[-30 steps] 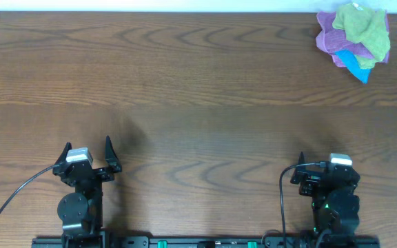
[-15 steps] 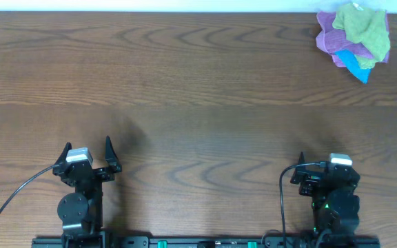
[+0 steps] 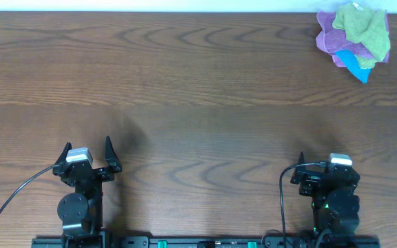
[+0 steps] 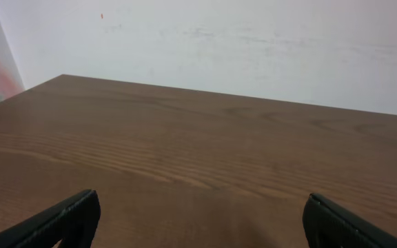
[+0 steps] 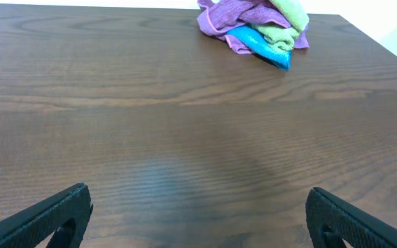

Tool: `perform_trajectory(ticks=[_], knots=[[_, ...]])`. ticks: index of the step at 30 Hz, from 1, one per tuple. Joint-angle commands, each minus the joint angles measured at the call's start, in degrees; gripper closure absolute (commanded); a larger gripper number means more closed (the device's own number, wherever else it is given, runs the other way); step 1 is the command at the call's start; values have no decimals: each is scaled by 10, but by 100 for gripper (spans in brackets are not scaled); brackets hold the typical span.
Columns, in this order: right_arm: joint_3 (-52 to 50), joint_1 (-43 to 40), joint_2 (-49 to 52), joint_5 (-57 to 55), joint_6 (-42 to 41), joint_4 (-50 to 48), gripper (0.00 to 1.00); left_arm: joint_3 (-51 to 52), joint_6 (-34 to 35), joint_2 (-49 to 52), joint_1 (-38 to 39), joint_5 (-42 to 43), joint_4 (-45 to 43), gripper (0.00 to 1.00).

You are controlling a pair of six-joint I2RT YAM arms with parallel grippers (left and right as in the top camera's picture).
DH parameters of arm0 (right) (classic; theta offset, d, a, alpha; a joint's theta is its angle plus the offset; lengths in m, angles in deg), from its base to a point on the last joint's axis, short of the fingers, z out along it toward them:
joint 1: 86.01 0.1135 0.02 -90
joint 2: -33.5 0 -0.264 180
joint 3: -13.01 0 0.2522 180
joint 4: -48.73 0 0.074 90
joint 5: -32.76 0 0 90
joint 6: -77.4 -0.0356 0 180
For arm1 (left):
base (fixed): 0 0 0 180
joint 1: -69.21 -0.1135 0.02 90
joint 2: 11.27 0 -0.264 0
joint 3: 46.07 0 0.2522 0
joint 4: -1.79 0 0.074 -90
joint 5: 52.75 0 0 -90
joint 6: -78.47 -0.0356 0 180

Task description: Fold the cloth

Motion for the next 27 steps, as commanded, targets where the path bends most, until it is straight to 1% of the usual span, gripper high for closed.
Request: perform_trajectory(ticks=[1, 22, 24, 27], knots=[[-6, -7, -3, 2, 9, 0, 1, 7, -10, -5, 2, -13, 32, 5], [-6, -7, -3, 2, 8, -1, 1, 7, -10, -5, 2, -13, 32, 4], [-6, -7, -3, 3, -25, -13, 1, 7, -10, -5, 2, -13, 32, 5], [-6, -7, -3, 8, -106, -62, 1, 7, -10, -5, 2, -13, 32, 5]])
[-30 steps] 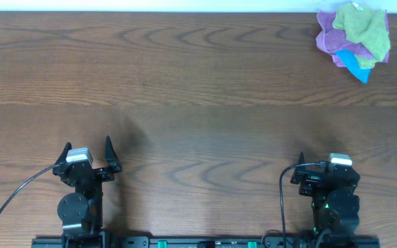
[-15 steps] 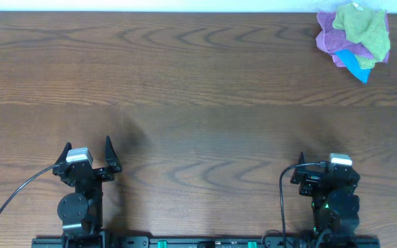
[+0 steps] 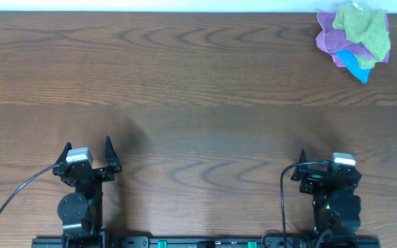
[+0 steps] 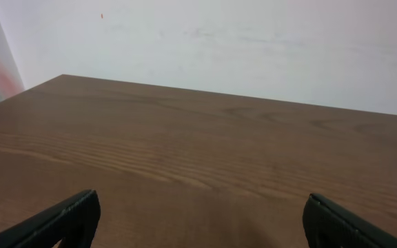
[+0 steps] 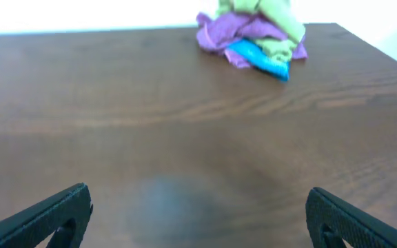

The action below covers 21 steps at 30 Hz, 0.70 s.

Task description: Fold the cloth

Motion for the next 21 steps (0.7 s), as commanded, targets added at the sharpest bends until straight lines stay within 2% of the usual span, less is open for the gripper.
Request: perform_trajectory(ticks=[1, 10, 17, 21], knots=[[-5, -7, -3, 16, -71, -42, 1, 7, -10, -5, 2, -12, 32, 5], [-5, -13, 26, 9, -66, -243, 1, 7, -10, -5, 2, -12, 32, 5], [4, -49, 225, 17, -72, -420, 1, 7, -10, -5, 2, -12, 32, 5], [53, -68, 364, 43, -80, -466, 1, 7, -10, -5, 2, -12, 32, 5]])
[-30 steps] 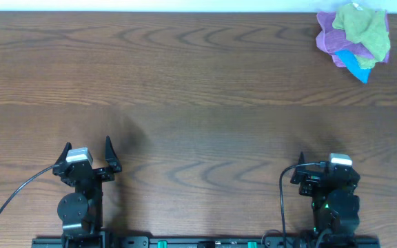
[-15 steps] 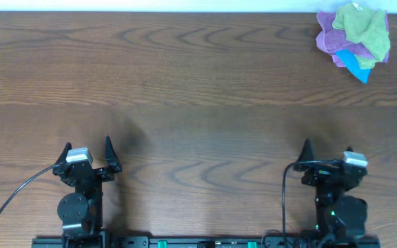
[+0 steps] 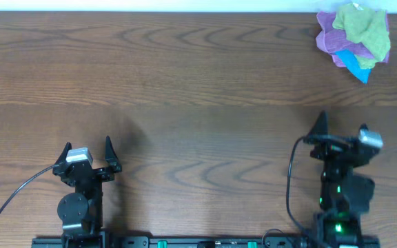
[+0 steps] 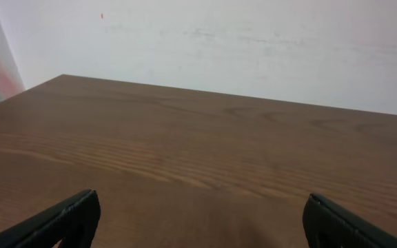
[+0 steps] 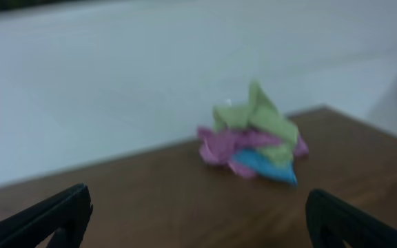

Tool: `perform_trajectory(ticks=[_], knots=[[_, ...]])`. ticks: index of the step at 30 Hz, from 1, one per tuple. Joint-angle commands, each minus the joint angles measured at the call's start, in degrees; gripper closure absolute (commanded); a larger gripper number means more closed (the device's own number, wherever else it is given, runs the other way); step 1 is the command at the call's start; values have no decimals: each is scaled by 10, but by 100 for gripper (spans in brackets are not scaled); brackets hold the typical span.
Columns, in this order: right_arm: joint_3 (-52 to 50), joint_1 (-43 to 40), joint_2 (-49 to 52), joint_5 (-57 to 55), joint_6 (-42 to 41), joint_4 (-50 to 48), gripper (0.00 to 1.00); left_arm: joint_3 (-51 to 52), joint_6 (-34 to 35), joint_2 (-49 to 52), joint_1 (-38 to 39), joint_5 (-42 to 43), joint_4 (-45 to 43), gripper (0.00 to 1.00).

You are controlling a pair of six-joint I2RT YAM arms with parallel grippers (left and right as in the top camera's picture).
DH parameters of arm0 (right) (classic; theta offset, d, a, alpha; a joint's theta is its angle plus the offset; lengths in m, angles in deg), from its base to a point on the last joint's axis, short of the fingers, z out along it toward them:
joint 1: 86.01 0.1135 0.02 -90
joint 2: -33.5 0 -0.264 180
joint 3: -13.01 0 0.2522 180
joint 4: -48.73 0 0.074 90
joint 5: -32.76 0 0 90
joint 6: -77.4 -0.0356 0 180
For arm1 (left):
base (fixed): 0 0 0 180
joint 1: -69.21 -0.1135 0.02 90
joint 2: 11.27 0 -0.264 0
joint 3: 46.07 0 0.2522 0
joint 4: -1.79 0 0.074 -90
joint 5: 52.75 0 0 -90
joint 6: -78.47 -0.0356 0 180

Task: Fold the cloth
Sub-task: 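Reach the right gripper to the cloth pile and pinch the green cloth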

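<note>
A crumpled heap of cloths (image 3: 354, 38), green on top of purple and blue, lies at the table's far right corner; the right wrist view shows the heap (image 5: 253, 141) blurred ahead. My right gripper (image 3: 342, 134) stands open and raised, well short of the heap, its fingertips (image 5: 54, 213) wide apart with nothing between them. At the near left my left gripper (image 3: 87, 150) is open over bare wood, and its fingertips (image 4: 67, 219) frame only table.
The brown wooden table (image 3: 185, 103) runs wide between the arms and the heap. A white wall (image 4: 219, 41) stands behind its far edge. Cables trail from both arm bases at the near edge.
My right arm has lifted and reached forward from its rest pose toward the heap, its camera now tilted up at the wall. The left arm and the cloths have not moved.
Both arms first rested at the near edge with grippers open and the cloths heaped at the far right corner. Then the right wrist view had tilted slightly. Now the right gripper stands raised and farther forward, still open.
</note>
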Motion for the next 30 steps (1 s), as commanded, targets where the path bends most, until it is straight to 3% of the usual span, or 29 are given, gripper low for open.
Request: perform_trajectory(ticks=[1, 10, 30], knots=[[61, -19, 103, 24, -15, -12, 1, 7, -10, -5, 2, -12, 32, 5], [303, -64, 409, 46, 18, 60, 1, 7, -10, -5, 2, -12, 32, 4], [711, -169, 794, 61, 89, 207, 1, 7, -10, -5, 2, -12, 32, 5]])
